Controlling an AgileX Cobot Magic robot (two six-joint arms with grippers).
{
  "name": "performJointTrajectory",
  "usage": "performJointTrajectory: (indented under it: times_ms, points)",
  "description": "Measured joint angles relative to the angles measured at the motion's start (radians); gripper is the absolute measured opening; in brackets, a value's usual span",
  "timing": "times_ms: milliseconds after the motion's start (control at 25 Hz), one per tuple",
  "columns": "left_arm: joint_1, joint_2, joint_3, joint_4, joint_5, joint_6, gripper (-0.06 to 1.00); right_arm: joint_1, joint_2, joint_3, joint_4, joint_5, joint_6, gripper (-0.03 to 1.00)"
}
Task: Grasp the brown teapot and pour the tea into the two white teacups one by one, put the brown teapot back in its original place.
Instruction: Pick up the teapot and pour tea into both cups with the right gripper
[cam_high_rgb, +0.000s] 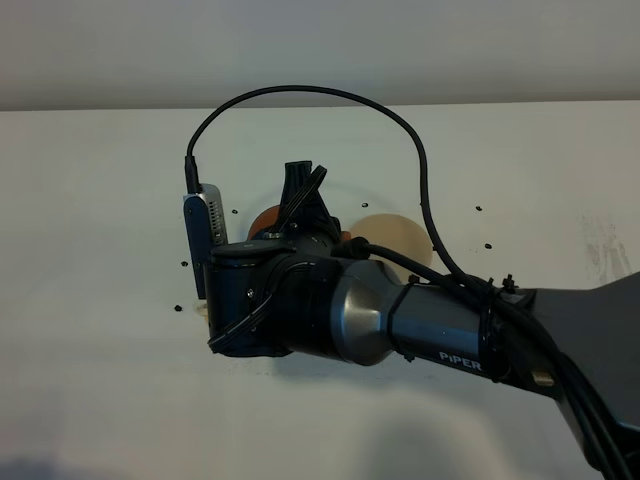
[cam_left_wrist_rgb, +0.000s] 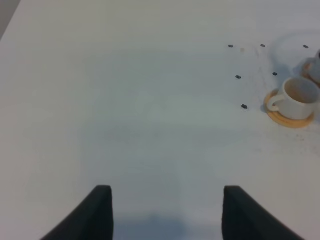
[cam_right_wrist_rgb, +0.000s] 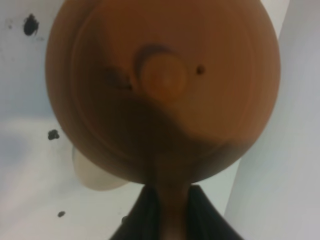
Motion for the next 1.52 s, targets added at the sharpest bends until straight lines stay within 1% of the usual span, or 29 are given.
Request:
performJointTrajectory:
  times_ms: [840, 1520]
  points:
    - [0.0, 0.0, 0.0, 0.0, 0.0, 0.0, 0.5, 0.0, 0.0, 0.0, -0.006, 0.0, -0.053, 0.09]
    - [0.0, 0.0, 0.0, 0.0, 0.0, 0.0, 0.5, 0.0, 0.0, 0.0, -0.063, 0.007, -0.065, 0.09]
